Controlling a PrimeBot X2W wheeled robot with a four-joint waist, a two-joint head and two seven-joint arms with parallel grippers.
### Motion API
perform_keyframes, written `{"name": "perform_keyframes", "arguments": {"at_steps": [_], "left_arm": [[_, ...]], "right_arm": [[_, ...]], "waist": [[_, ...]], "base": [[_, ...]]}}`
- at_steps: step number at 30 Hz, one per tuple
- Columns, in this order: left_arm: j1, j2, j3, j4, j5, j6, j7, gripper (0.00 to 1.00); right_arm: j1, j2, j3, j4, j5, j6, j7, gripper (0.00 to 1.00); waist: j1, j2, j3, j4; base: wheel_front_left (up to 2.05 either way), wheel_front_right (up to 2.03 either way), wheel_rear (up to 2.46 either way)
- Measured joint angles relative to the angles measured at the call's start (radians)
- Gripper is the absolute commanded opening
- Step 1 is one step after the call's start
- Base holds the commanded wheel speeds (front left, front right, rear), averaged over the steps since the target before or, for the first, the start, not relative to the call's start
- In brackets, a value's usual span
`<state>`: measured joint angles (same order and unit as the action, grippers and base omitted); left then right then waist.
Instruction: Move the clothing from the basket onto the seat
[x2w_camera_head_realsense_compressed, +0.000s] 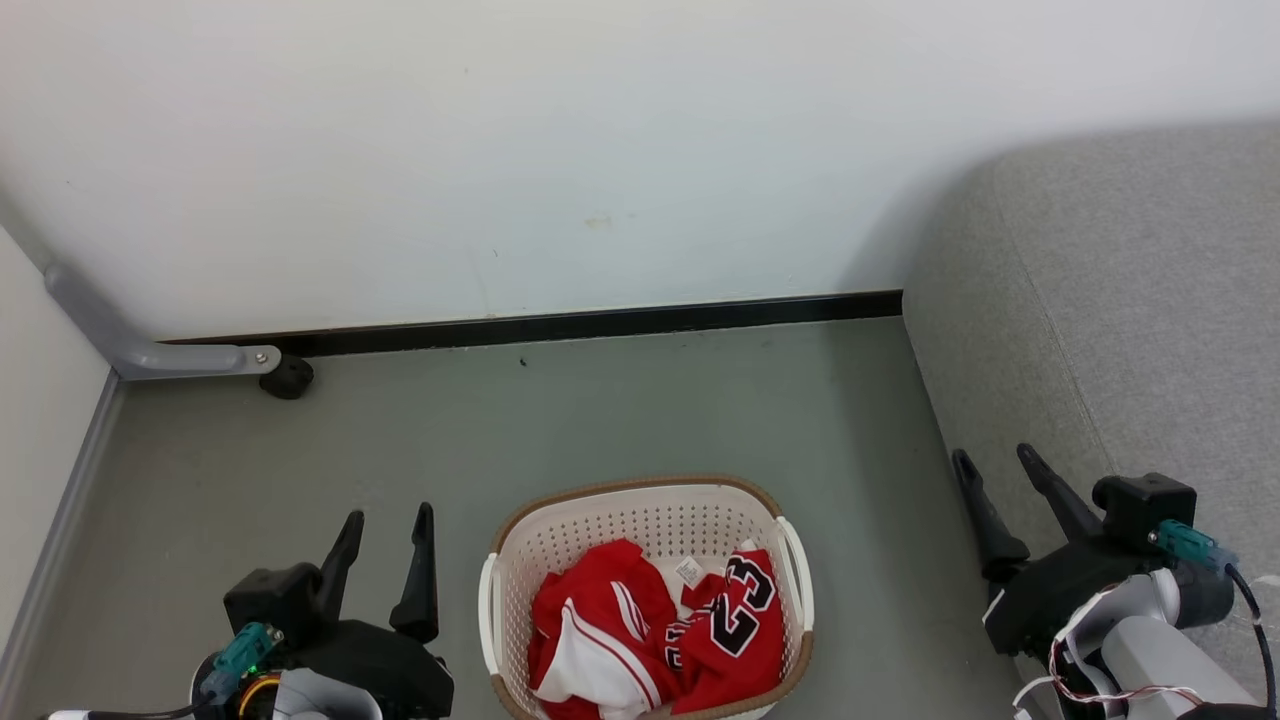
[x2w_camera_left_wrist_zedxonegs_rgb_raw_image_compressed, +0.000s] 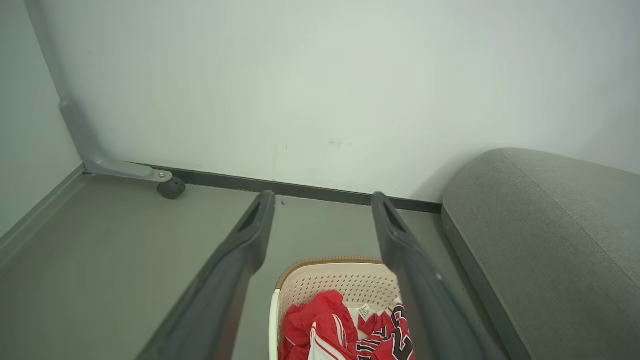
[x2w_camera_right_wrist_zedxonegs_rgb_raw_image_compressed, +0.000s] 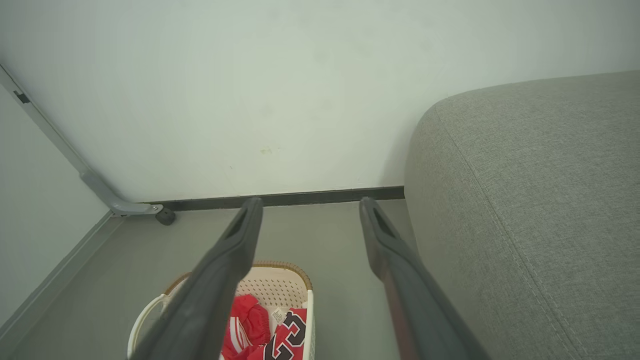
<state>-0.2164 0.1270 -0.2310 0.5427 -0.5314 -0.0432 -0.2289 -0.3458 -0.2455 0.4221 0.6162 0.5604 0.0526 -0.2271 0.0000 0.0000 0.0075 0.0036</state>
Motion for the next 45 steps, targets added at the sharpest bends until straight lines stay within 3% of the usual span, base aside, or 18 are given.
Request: {"name": "perform_keyframes", "arguments": {"at_steps": [7,24,39,45], "left_arm": [[-0.009,-0.001,0.002,0.009,0.104,0.000,-0.020,1.00],[-0.011,-0.027,0.100,0.008,0.129,0.044,-0.020,1.00],[-0.001,-0.061,0.108,-0.015,0.165,0.033,-0.020,1.00],[-0.002,-0.073,0.085,-0.033,0.181,0.003,-0.021,1.00]], "right_arm": [[-0.021,-0.013,0.023,0.013,-0.069,-0.009,-0.021,1.00],[-0.025,-0.011,-0.048,0.006,-0.068,-0.057,-0.021,1.00],[-0.025,-0.014,-0.071,-0.077,-0.104,-0.063,-0.021,1.00],[-0.045,-0.026,-0.094,-0.128,-0.116,-0.072,-0.022,1.00]], "waist": [[0.0000,0.0000,0.000,0.000],[0.0000,0.0000,0.008,0.002],[0.0000,0.0000,0.064,-0.005],[0.0000,0.0000,0.133,-0.007]], "base": [[0.00,0.00,0.00],[0.00,0.00,0.00],[0.00,0.00,0.00],[0.00,0.00,0.00]]}}
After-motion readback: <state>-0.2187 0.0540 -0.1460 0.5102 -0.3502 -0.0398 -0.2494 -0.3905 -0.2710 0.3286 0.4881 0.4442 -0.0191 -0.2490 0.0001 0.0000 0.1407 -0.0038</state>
